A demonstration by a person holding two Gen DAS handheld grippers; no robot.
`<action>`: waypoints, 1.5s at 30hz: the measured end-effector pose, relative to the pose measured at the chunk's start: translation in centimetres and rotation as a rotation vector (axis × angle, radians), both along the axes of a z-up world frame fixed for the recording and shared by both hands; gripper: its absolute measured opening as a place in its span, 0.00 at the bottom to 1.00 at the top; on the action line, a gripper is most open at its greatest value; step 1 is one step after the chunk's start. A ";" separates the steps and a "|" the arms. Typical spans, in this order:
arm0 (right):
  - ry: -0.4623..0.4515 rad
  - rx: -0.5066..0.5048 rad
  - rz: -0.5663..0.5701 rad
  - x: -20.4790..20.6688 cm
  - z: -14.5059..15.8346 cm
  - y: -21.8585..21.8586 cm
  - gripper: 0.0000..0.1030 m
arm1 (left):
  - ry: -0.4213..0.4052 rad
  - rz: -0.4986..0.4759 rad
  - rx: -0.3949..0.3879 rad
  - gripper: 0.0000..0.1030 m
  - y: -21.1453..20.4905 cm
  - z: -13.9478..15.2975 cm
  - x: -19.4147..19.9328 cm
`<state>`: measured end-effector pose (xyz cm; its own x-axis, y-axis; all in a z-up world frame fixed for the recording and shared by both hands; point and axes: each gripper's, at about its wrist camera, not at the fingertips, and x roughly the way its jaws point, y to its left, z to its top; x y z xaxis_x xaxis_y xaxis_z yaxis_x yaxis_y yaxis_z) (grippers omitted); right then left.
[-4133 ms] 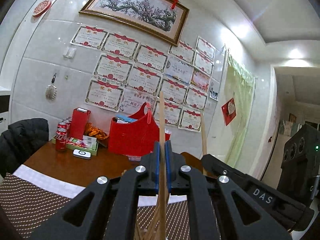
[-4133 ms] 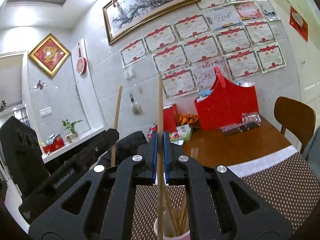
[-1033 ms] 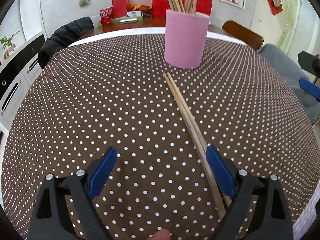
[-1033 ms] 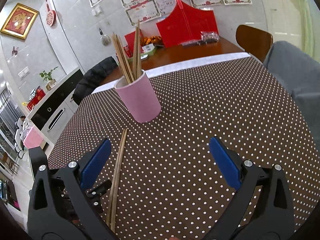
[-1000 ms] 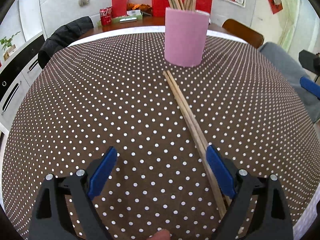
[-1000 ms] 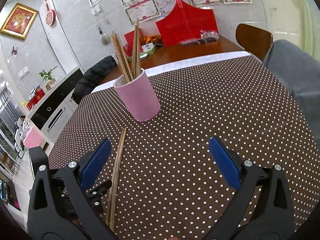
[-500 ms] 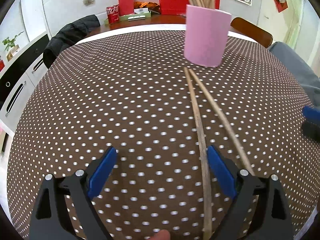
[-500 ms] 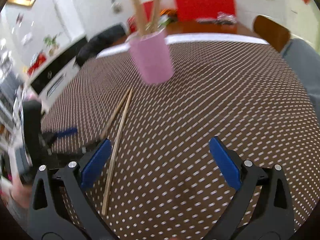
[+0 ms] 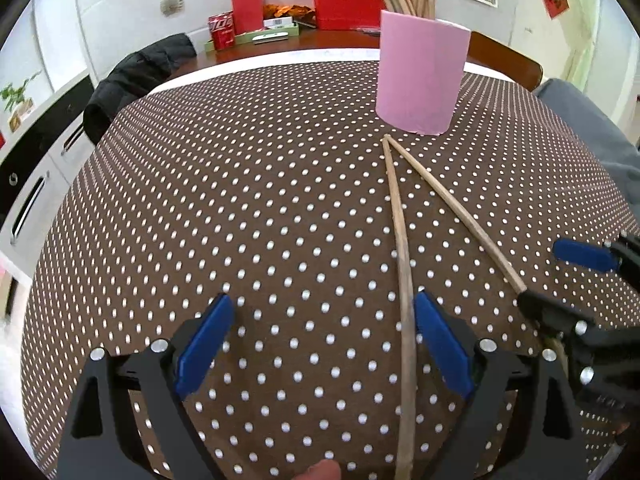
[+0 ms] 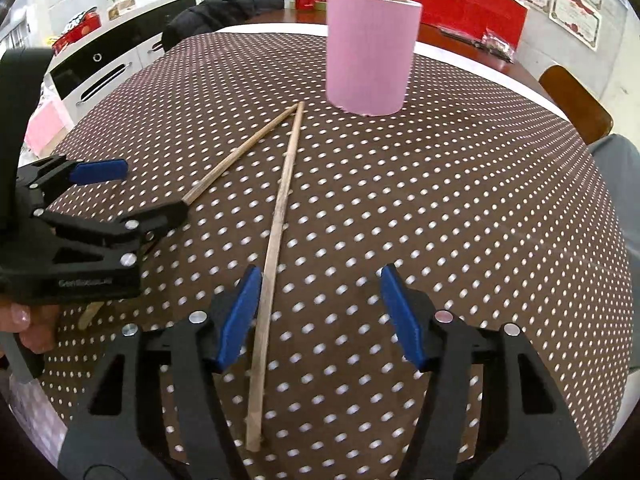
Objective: Organize utensils
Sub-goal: 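Move both tools to the last two chopsticks and grasp one each, then lift both held chopsticks upright and carry them above the pink cup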
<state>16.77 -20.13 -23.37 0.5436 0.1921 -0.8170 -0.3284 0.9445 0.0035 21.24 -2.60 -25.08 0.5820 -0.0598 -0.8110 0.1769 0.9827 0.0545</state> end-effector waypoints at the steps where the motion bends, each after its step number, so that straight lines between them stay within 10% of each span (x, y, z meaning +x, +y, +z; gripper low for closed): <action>1: 0.006 0.012 0.009 0.7 0.0 -0.2 0.60 | -0.002 -0.006 0.011 0.88 -0.2 0.0 0.2; 9: 0.038 0.026 0.068 5.0 0.3 1.4 0.57 | 0.010 -0.063 0.064 0.88 -1.8 0.3 3.9; 13: 0.022 -0.009 0.085 6.0 0.5 2.6 0.33 | 0.031 -0.074 0.042 0.84 -1.6 0.3 5.2; 16: 0.015 -0.024 0.098 5.8 0.6 3.2 0.10 | 0.040 -0.128 -0.013 0.58 -1.7 0.5 5.0; 20: 0.027 0.021 0.076 5.4 0.6 2.4 0.06 | 0.032 -0.167 -0.021 0.09 -2.5 0.9 4.0; 45: -0.270 0.425 0.011 1.9 10.2 -3.5 0.06 | -0.260 -0.058 -0.230 0.06 -0.4 10.1 0.3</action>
